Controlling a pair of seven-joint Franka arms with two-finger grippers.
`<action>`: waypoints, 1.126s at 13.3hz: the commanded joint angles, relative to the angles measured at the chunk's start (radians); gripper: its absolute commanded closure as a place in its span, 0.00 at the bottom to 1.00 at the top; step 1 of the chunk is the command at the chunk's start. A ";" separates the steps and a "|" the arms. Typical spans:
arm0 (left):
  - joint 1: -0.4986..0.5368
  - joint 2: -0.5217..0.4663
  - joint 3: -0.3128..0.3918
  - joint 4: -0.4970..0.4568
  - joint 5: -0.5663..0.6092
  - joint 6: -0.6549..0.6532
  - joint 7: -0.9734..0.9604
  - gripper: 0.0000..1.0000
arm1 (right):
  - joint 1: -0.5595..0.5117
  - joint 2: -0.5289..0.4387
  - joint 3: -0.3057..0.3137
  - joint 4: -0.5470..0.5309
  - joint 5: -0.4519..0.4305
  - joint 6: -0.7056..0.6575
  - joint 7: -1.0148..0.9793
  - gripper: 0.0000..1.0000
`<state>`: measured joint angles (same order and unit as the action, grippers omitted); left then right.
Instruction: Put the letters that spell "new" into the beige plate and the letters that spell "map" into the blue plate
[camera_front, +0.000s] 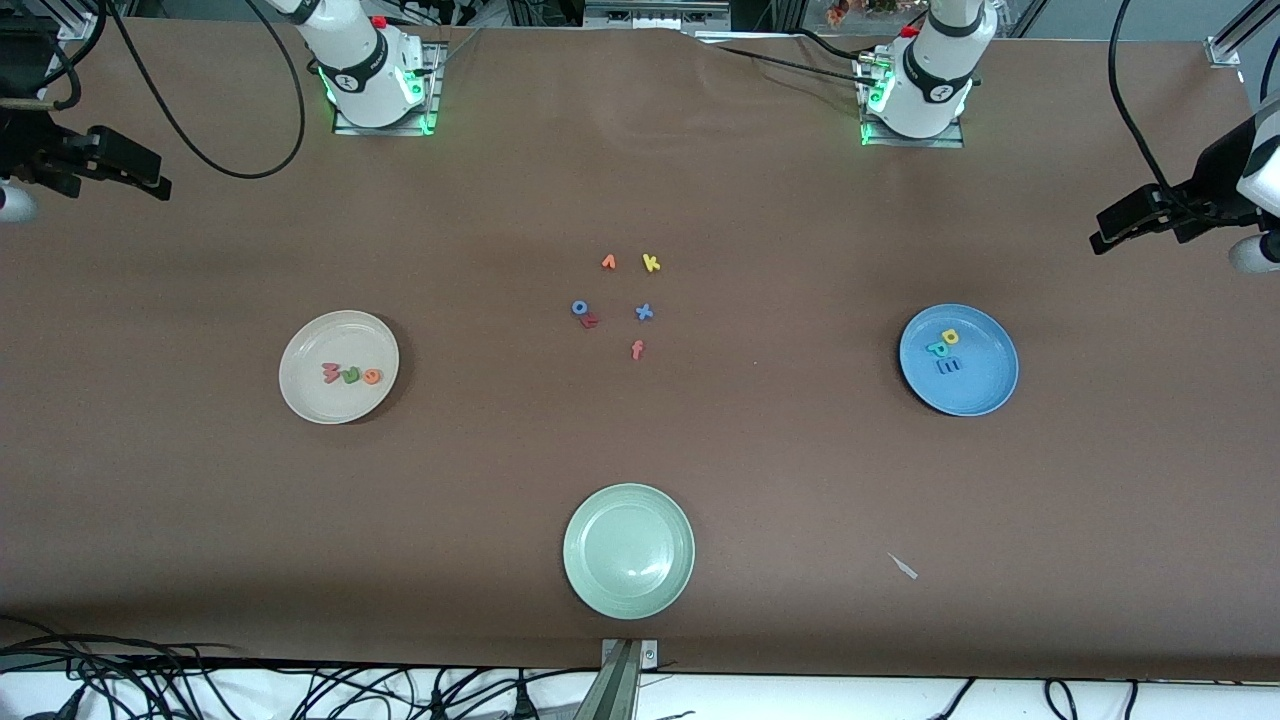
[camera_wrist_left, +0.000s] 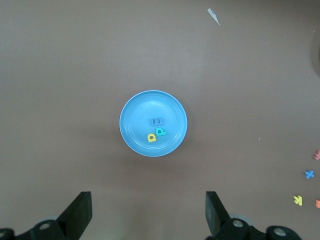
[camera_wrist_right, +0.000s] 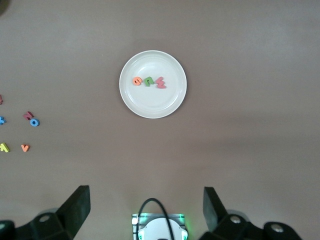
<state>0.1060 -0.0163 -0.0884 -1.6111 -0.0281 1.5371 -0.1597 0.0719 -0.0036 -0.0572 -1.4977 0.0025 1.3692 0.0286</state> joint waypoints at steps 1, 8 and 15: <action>0.006 0.012 -0.001 0.030 -0.024 -0.023 -0.007 0.00 | -0.001 -0.004 0.002 -0.028 -0.019 0.054 -0.007 0.00; 0.006 0.012 -0.001 0.030 -0.024 -0.023 -0.007 0.00 | 0.011 -0.006 0.020 -0.096 -0.035 0.209 -0.010 0.00; 0.006 0.012 -0.001 0.030 -0.024 -0.022 -0.007 0.00 | 0.023 -0.003 0.027 -0.092 -0.024 0.221 -0.018 0.00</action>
<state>0.1060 -0.0163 -0.0884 -1.6111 -0.0281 1.5350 -0.1597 0.0936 0.0069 -0.0341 -1.5822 -0.0285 1.5900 0.0101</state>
